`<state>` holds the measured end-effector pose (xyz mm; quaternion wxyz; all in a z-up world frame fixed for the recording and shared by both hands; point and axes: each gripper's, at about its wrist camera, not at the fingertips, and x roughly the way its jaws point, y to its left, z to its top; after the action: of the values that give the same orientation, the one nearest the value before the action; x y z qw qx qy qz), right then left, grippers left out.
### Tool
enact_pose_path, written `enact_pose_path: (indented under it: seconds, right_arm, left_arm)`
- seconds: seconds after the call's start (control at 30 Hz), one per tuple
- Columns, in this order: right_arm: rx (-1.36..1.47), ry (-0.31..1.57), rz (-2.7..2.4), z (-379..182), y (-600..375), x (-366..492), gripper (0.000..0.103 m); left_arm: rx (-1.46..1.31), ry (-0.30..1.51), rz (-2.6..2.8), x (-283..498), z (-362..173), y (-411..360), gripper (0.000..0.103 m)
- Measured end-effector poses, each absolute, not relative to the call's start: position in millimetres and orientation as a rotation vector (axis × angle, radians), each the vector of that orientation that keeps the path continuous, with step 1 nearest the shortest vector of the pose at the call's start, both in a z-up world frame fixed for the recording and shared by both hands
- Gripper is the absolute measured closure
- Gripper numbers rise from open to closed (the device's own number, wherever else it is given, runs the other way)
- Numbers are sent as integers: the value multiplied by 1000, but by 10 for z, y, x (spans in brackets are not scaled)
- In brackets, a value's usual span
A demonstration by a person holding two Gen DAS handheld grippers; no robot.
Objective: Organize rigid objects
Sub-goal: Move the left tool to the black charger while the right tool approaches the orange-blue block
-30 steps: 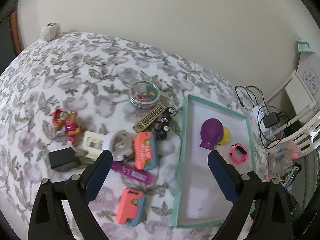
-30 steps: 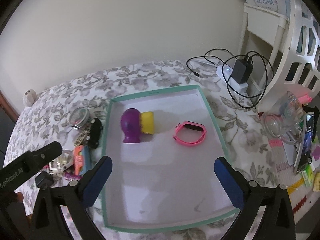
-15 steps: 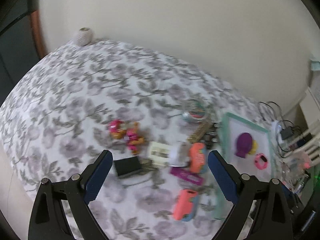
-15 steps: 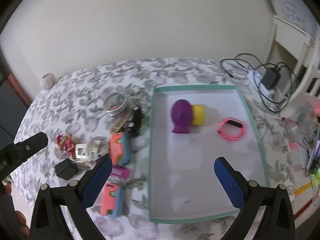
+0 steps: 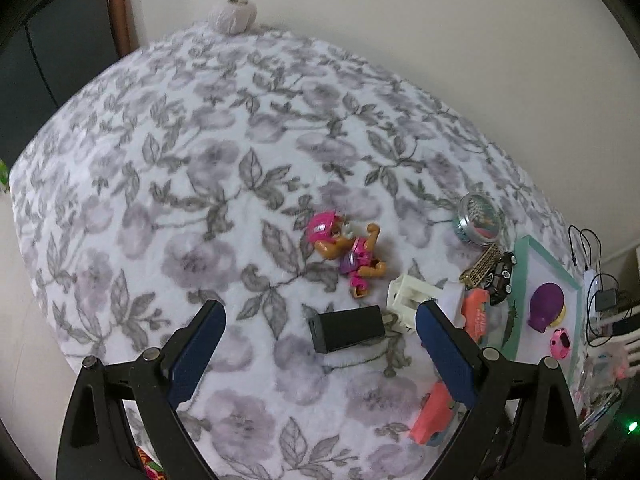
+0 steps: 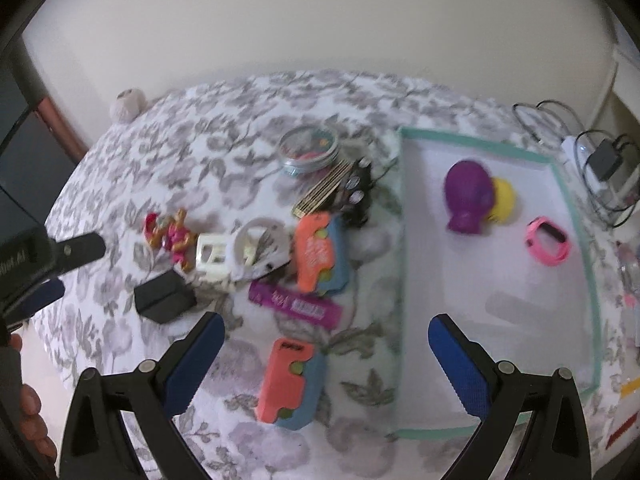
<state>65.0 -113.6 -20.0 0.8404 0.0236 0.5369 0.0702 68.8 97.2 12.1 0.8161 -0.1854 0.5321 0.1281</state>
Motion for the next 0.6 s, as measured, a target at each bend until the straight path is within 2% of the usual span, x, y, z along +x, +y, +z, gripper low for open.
enact_pose_path:
  seconds: [0.33, 0.6]
  right_arm:
    - [22, 1233, 183, -537, -1033, 593, 0]
    - [-4, 1273, 187, -683, -1005, 594, 1]
  left_arm:
    - [-388, 1246, 259, 829, -270, 816, 7]
    - [-403, 1267, 256, 913, -435, 762, 7]
